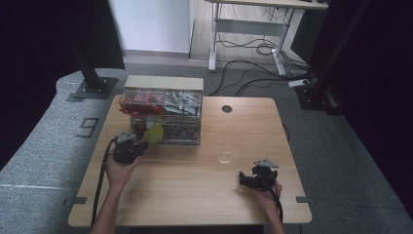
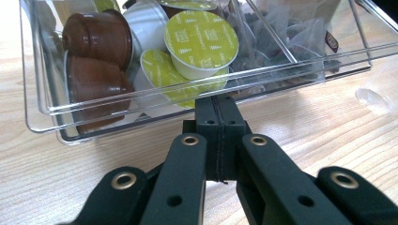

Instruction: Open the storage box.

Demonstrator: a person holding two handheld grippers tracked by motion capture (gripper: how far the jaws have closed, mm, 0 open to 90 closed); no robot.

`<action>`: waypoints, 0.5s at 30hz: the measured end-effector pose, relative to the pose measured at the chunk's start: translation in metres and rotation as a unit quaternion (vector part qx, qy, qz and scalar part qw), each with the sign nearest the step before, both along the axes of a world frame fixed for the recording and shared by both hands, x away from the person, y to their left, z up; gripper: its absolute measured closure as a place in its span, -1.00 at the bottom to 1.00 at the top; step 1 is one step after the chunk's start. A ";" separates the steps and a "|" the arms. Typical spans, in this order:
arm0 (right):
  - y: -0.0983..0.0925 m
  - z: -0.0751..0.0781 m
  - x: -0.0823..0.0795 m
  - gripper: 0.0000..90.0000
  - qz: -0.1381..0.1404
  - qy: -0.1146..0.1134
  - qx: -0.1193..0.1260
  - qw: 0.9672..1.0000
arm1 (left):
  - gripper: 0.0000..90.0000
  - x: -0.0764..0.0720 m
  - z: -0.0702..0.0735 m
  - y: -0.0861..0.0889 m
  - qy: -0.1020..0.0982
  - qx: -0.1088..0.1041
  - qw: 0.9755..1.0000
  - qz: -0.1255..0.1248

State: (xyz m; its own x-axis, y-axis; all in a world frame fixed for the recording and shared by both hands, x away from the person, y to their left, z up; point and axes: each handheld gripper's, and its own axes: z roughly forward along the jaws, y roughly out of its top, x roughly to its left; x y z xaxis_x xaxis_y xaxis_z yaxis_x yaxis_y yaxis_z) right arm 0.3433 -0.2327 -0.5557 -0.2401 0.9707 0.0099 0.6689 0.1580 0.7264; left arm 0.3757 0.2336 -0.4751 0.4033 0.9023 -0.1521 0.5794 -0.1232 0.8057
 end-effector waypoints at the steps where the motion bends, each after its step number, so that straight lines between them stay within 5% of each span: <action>1: 0.000 0.000 0.000 -0.88 0.000 0.000 0.000 1.000 | 1.00 0.000 0.001 0.000 -0.001 -0.001 1.000 0.000; 15: 0.000 0.000 -0.002 -0.83 -0.006 -0.002 0.002 1.000 | 1.00 0.003 0.006 0.003 0.006 -0.008 1.000 -0.005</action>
State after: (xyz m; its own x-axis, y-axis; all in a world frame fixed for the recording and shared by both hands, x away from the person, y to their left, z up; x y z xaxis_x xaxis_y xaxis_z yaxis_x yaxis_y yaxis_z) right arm 0.3413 -0.2332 -0.5555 -0.2283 0.9735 0.0130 0.6678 0.1468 0.7297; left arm 0.3790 0.2363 -0.4696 0.4105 0.8954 -0.1723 0.5881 -0.1156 0.8005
